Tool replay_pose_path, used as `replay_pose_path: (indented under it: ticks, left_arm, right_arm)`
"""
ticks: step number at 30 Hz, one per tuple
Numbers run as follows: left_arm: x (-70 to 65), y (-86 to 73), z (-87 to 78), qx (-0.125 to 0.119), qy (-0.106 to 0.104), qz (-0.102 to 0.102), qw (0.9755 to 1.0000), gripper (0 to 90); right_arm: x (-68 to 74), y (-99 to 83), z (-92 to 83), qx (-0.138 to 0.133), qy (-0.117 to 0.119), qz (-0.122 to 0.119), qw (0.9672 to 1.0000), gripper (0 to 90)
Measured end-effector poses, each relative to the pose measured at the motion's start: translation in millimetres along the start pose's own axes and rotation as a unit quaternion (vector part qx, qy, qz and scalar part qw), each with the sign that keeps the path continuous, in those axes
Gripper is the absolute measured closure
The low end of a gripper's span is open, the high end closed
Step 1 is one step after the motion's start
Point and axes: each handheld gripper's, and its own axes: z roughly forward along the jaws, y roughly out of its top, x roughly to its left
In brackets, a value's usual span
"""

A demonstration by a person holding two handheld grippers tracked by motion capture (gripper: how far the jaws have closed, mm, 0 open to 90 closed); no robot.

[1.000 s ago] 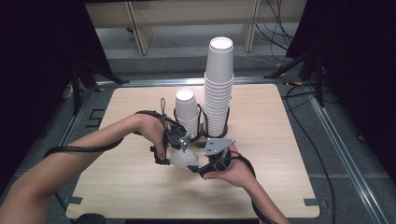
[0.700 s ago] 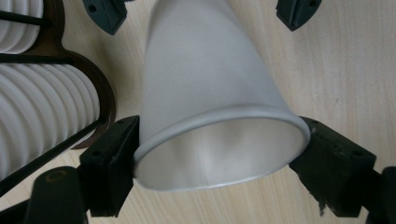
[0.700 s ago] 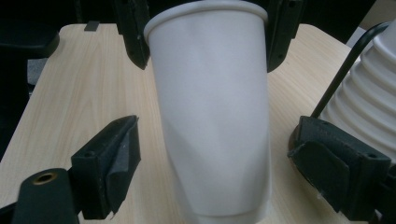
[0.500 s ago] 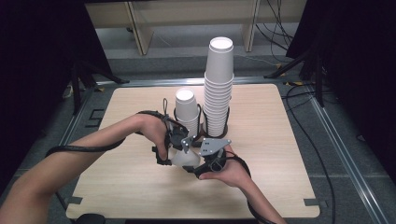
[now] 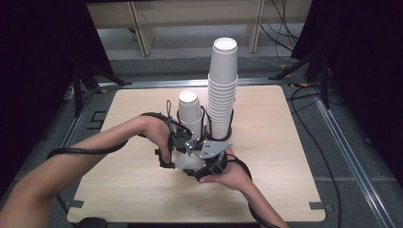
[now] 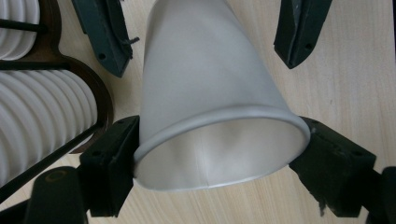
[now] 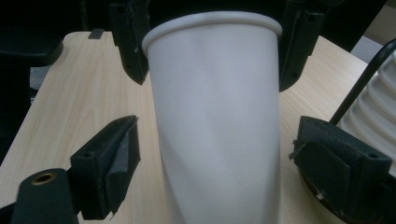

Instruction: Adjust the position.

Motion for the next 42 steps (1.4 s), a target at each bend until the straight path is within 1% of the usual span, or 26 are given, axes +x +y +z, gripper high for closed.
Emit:
replay_pose_path:
  ticks: [1, 4, 6, 10, 12, 14, 15, 19, 21, 22, 23, 24, 25, 26, 27, 30, 32, 33, 34, 35, 36, 37, 38, 40, 41, 42]
  left_arm:
    - [0.1, 0.1, -0.2, 0.0, 0.0, 0.0, 1.0, 19.3]
    - [0.0, 0.2, -0.2, 0.002, -0.001, 0.001, 1.0, 19.3]
    - [0.2, 0.2, -0.6, 0.001, -0.001, 0.002, 1.0, 19.3]
    - [0.2, 0.4, -0.3, 0.002, -0.002, 0.0, 1.0, 19.3]
    - [1.5, 1.2, -1.6, 0.013, -0.001, 0.015, 0.9998, 19.3]
    - [0.9, 1.3, -1.6, 0.012, -0.003, 0.012, 0.9998, 19.3]
    - [-0.6, 1.3, -0.8, 0.002, -0.004, 0.001, 1.0, 19.3]
    - [-0.8, 2.5, -1.3, 0.003, -0.005, 0.002, 1.0, 19.3]
    - [-0.2, 3.4, -2.1, 0.002, -0.004, 0.008, 1.0, 19.4]
    - [-0.7, 3.6, -2.1, 0.002, -0.005, 0.005, 1.0, 19.4]
    - [0.5, 4.1, -3.0, 0.012, -0.006, 0.018, 0.9998, 19.4]
    - [0.2, 4.3, -2.6, 0.01, -0.007, 0.016, 0.9998, 19.4]
    - [0.2, 4.5, -2.6, 0.011, -0.008, 0.017, 0.9998, 19.4]
    - [-0.1, 4.6, -2.6, 0.011, -0.008, 0.016, 0.9998, 19.4]
    - [-1.3, 4.6, -1.9, 0.003, -0.009, 0.004, 0.9999, 19.4]
    - [-1.6, 4.8, -1.7, 0.002, -0.009, 0.003, 1.0, 19.4]
    - [-1.6, 4.9, -1.9, 0.015, -0.013, 0.005, 0.9998, 19.4]
    - [-0.7, 5.6, -1.0, 0.013, -0.014, 0.016, 0.9997, 19.4]
    - [-0.7, 5.6, -1.0, 0.013, -0.014, 0.016, 0.9997, 19.4]
    - [-0.6, 5.8, -1.1, 0.014, -0.014, 0.016, 0.9997, 19.4]
    - [-0.7, 5.9, -1.1, 0.012, -0.015, 0.015, 0.9997, 19.4]
    - [-1.9, 5.8, -0.5, 0.003, -0.014, 0.005, 0.9999, 19.4]
    - [-1.9, 5.9, -0.6, 0.004, -0.014, 0.004, 0.9999, 19.4]
    - [-2.5, 5.9, -0.6, 0.004, -0.015, -0.001, 0.9999, 19.4]
    - [-1.1, 6.5, -0.9, 0.008, -0.016, 0.01, 0.9998, 19.4]
    - [1.9, 7.8, -0.9, 0.017, -0.03, 0.036, 0.9988, 19.4]
  right_arm:
    - [0.1, 0.1, 1.7, -0.001, 0.005, -0.003, 1.0, 15.2]
    - [0.1, -0.2, 2.9, -0.001, 0.004, -0.005, 1.0, 15.3]
    - [1.4, -0.7, 3.4, 0.003, 0.006, 0.004, 1.0, 15.5]
    - [1.7, -1.2, 4.7, 0.005, 0.008, 0.003, 1.0, 16.2]
    - [1.1, -1.5, 5.4, 0.006, 0.013, -0.002, 0.9999, 16.9]
    - [2.4, -1.6, 5.9, 0.006, 0.013, 0.003, 0.9999, 17.2]
    - [2.6, -1.7, 6.1, 0.007, 0.013, 0.004, 0.9999, 17.2]
    - [2.6, -1.8, 6.7, 0.005, 0.013, 0.004, 0.9999, 17.3]
    - [2.6, -2.1, 6.9, 0.008, 0.01, 0.007, 0.9999, 17.3]
    - [1.1, -2.2, 7.8, 0.004, 0.01, -0.005, 0.9999, 17.2]
    - [-0.2, -2.3, 8.4, 0.002, 0.01, -0.015, 0.9998, 17.3]
    - [2.1, -3.0, 8.1, 0.009, 0.012, 0.005, 0.9999, 17.3]
    - [2.3, -3.1, 8.5, 0.008, 0.012, 0.007, 0.9999, 17.3]
    - [2.4, -3.2, 9.0, 0.008, 0.012, 0.006, 0.9999, 17.3]
    - [2.1, -3.1, 9.7, 0.007, 0.015, 0.0, 0.9999, 17.3]
    - [1.8, -3.1, 10.0, 0.007, 0.014, -0.002, 0.9999, 17.4]
    - [1.2, -3.5, 10.9, 0.005, 0.011, -0.005, 0.9999, 17.8]
    - [3.3, -3.9, 10.9, 0.011, 0.019, 0.004, 0.9997, 18.0]
    - [3.3, -3.9, 10.9, 0.011, 0.019, 0.004, 0.9997, 18.0]
    - [5.3, -3.8, 10.9, 0.016, 0.019, 0.019, 0.9995, 18.2]
    - [5.3, -3.8, 10.9, 0.016, 0.019, 0.019, 0.9995, 18.2]
    - [5.3, -3.9, 11.2, 0.016, 0.019, 0.019, 0.9995, 18.5]
    - [3.0, -3.9, 12.4, 0.012, 0.025, 0.006, 0.9996, 18.8]
    - [3.9, -4.1, 12.3, 0.011, 0.02, 0.012, 0.9997, 20.0]
    - [2.4, -4.0, 12.6, 0.005, 0.014, 0.004, 0.9999, 20.2]
    - [2.9, -4.1, 12.6, 0.007, 0.015, 0.009, 0.9998, 20.8]
